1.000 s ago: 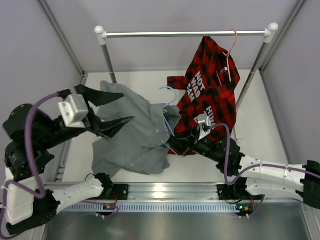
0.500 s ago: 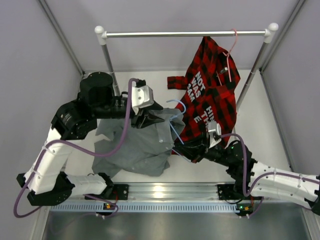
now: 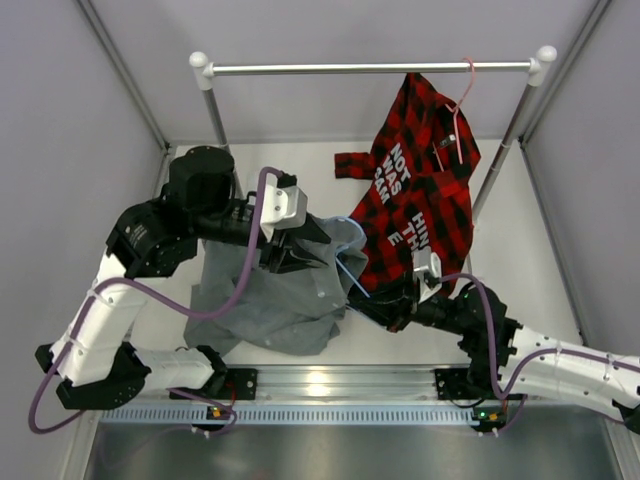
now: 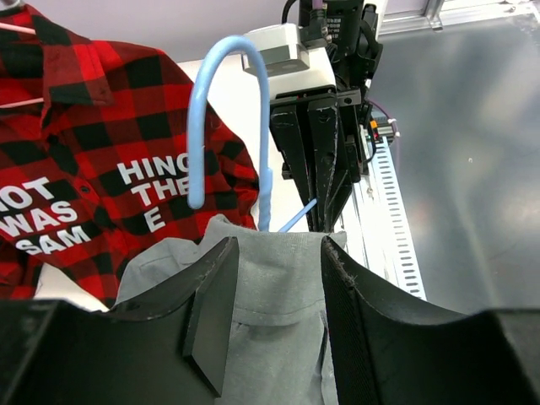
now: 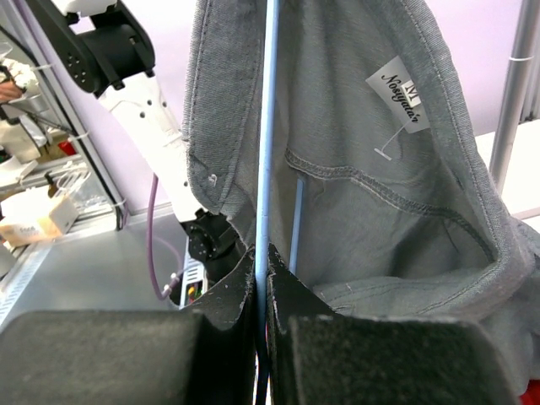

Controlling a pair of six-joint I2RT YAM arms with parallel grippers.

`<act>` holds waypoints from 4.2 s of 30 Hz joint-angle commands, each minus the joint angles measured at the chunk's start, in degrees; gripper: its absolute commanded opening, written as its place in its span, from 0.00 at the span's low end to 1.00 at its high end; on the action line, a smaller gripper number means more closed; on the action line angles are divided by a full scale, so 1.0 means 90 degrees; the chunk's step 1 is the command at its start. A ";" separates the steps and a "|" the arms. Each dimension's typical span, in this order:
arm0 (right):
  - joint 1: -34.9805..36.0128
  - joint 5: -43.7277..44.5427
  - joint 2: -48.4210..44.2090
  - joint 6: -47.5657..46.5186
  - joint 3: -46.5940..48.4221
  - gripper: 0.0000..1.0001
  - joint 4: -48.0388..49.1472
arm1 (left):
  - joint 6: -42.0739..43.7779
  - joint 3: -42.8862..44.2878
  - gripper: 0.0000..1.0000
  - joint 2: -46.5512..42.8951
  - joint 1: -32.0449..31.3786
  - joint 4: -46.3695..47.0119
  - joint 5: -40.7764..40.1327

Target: Place the shirt on the hanger

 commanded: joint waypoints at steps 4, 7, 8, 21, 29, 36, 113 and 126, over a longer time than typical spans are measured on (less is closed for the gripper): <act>0.0034 -0.0329 -0.0214 -0.0316 0.0670 0.00 -0.0072 | 0.0217 -0.0212 0.49 0.0052 -0.0004 -0.0099 0.0384; 0.0034 -0.0475 -0.0223 -0.0394 0.0807 0.00 -0.0257 | 0.0305 -0.0261 0.48 0.0043 -0.0004 -0.0177 0.0510; 0.0034 -0.0514 -0.0214 -0.0452 0.0846 0.00 -0.0326 | 0.0344 -0.0290 0.48 0.0042 -0.0004 -0.0187 0.0550; 0.0034 -0.0729 -0.0341 -0.0668 0.1052 0.00 -0.0795 | 0.0325 -0.0368 0.50 -0.0260 -0.0004 -0.0226 0.0502; 0.0034 -0.0749 -0.0409 -0.0746 0.1159 0.00 -0.1000 | 0.0256 -0.0427 0.59 -0.0348 -0.0004 -0.0236 0.0062; 0.0034 -0.0837 -0.0361 -0.0775 0.1305 0.00 -0.1078 | 0.0266 -0.0437 0.43 -0.0231 -0.0013 -0.0236 0.0227; 0.0386 0.2718 0.3946 0.0787 0.1970 0.43 -0.0620 | -0.3484 -0.4382 0.00 -0.3405 -0.0013 0.3397 -0.4264; 0.0522 0.2591 0.4132 0.1139 0.1530 0.23 -0.0042 | -0.3552 -0.4324 0.00 -0.3376 -0.0013 0.3465 -0.4147</act>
